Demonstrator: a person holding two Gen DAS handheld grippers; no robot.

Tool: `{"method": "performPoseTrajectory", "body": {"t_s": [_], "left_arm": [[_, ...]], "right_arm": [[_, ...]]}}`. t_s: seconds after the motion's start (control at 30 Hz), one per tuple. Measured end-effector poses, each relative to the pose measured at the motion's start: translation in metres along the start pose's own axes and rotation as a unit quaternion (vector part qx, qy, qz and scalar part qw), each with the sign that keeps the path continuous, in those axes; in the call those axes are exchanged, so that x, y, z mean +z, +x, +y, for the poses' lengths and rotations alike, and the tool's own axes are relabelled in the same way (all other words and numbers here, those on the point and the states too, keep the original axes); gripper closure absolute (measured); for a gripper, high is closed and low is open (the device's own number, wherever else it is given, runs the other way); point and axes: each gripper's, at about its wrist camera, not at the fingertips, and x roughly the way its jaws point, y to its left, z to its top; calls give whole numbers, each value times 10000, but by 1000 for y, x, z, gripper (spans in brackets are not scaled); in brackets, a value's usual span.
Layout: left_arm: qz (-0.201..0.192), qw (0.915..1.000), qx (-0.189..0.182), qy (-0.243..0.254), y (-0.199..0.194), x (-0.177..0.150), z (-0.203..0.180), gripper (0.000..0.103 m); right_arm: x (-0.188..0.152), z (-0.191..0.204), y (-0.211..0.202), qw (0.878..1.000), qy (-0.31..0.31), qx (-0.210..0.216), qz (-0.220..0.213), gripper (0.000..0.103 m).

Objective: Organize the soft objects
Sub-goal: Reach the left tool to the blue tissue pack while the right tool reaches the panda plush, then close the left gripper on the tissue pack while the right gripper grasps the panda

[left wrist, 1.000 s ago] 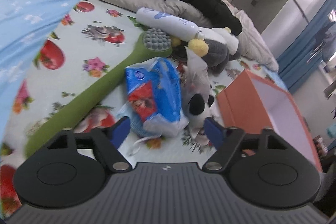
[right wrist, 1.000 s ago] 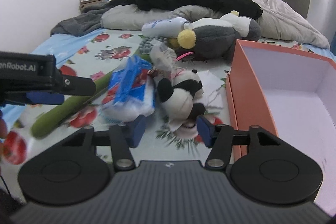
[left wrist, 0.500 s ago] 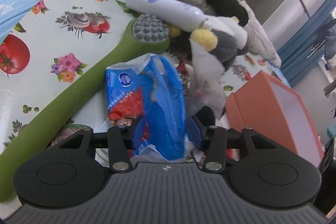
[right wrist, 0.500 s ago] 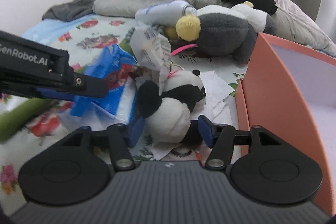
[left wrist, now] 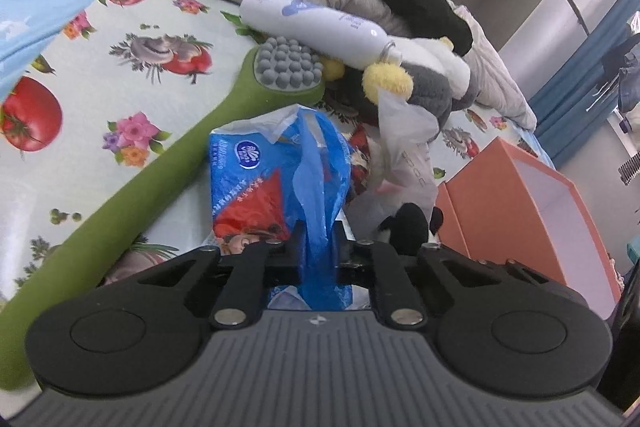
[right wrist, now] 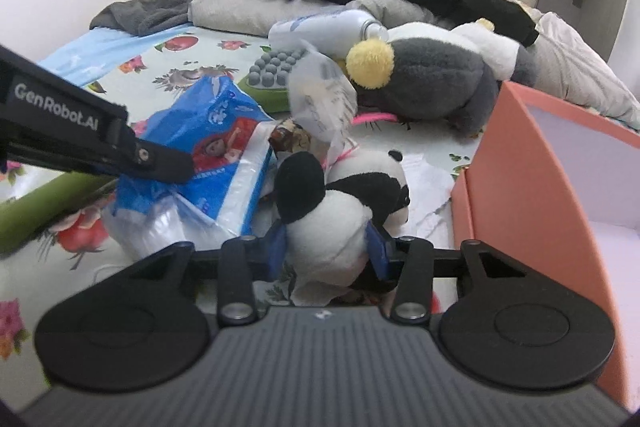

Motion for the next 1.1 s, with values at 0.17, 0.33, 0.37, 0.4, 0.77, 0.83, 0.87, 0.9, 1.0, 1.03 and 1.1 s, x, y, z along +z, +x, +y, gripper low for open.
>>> {"method": "performPoseTrajectory", "body": {"t_s": [0.17,0.33,0.37,0.4,0.77,0.83,0.87,0.9,1.0,1.03,1.1], "left_arm": [[-197,9998,-29,81,-32,-5,-6,92],[-239,9996,-106,146,-65,-21,-9,93],[-225,9996,-122,141,-71,-25,-8,93],[-209,9996,-135,131,-77,-30,-8,93],[262,9996,-29,46,-121,-100,12,92],[389,9992,-14,23,-122,-112,16,92],[433,9991,0,19,-122,-116,18,92],[471,9989,16,21,-122,-121,19,92],[491,9987,139,-37,-120,-126,23,91],[506,9985,198,-62,-119,-125,24,89],[495,9986,158,-96,-119,-124,26,80]], "right_arm": [[-2,-2,-31,10000,-44,-49,-60,59],[-9,5,-65,9998,-126,-92,-94,59],[-11,8,-71,9998,-155,-82,-85,59],[-13,10,-76,9998,-185,-63,-71,59],[-53,47,-122,9983,-411,329,252,59],[-60,52,-123,9976,-482,313,376,59],[-63,53,-124,9974,-475,315,435,59],[-65,53,-124,9972,-450,329,488,59],[-69,53,-125,9972,-365,349,559,55],[-70,53,-126,9973,-307,332,573,54],[-69,48,-125,9974,-123,338,617,53]]}}
